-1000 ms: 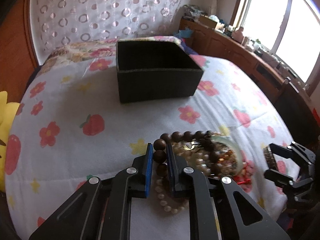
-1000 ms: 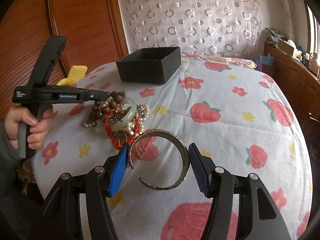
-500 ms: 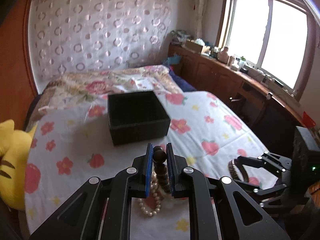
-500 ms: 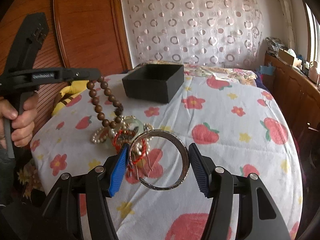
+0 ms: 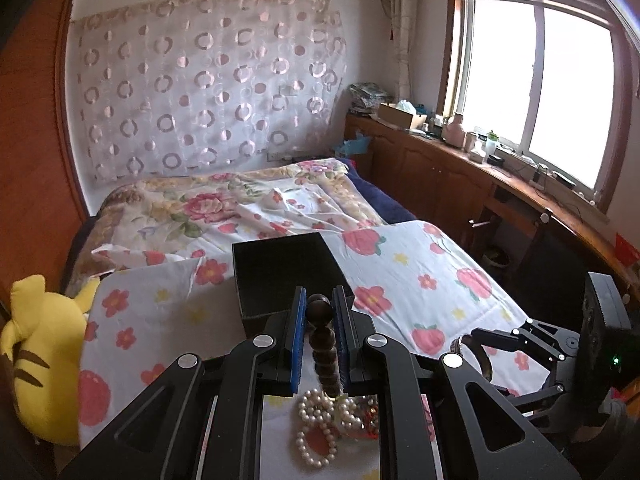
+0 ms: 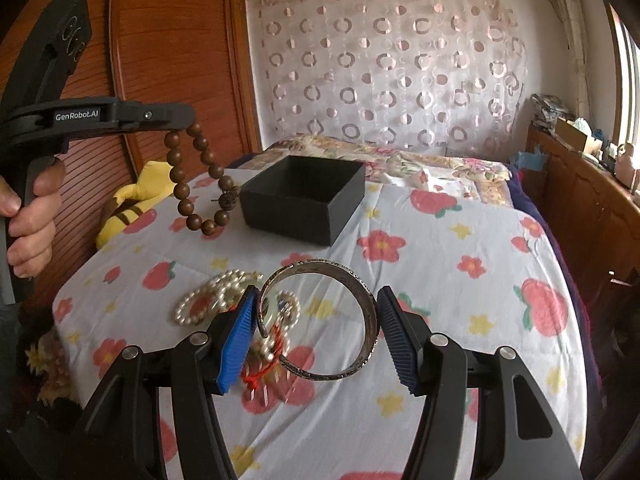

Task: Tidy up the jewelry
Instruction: 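Lift the silver bangle and brown bead bracelet with both tools toward the black box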

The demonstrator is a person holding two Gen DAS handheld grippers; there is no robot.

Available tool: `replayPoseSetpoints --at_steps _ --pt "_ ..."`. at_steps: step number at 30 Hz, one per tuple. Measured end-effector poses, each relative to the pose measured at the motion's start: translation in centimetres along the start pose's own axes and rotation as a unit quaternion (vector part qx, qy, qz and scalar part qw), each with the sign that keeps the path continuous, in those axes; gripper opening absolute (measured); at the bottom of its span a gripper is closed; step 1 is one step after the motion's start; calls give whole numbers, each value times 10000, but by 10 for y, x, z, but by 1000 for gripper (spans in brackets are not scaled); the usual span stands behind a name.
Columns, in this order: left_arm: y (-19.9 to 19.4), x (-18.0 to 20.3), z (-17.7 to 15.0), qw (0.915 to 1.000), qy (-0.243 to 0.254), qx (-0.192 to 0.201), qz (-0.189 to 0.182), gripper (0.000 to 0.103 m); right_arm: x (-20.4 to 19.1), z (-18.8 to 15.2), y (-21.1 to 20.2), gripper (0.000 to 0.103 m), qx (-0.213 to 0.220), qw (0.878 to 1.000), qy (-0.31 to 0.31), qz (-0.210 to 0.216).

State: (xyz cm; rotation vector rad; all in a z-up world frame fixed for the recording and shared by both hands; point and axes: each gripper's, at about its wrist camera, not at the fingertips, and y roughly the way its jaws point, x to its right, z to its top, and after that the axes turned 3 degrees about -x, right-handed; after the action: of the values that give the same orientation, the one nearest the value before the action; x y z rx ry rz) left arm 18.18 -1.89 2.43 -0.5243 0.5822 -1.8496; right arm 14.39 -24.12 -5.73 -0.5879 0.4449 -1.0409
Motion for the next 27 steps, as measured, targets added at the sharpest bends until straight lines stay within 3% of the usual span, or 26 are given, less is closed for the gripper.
replayPoseSetpoints --at_steps 17,27 --pt "59 -46 53 9997 -192 -107 139 12 24 66 40 63 193 9998 17 54" --pt "106 -63 51 9987 -195 -473 20 12 26 104 81 63 87 9997 -110 213"
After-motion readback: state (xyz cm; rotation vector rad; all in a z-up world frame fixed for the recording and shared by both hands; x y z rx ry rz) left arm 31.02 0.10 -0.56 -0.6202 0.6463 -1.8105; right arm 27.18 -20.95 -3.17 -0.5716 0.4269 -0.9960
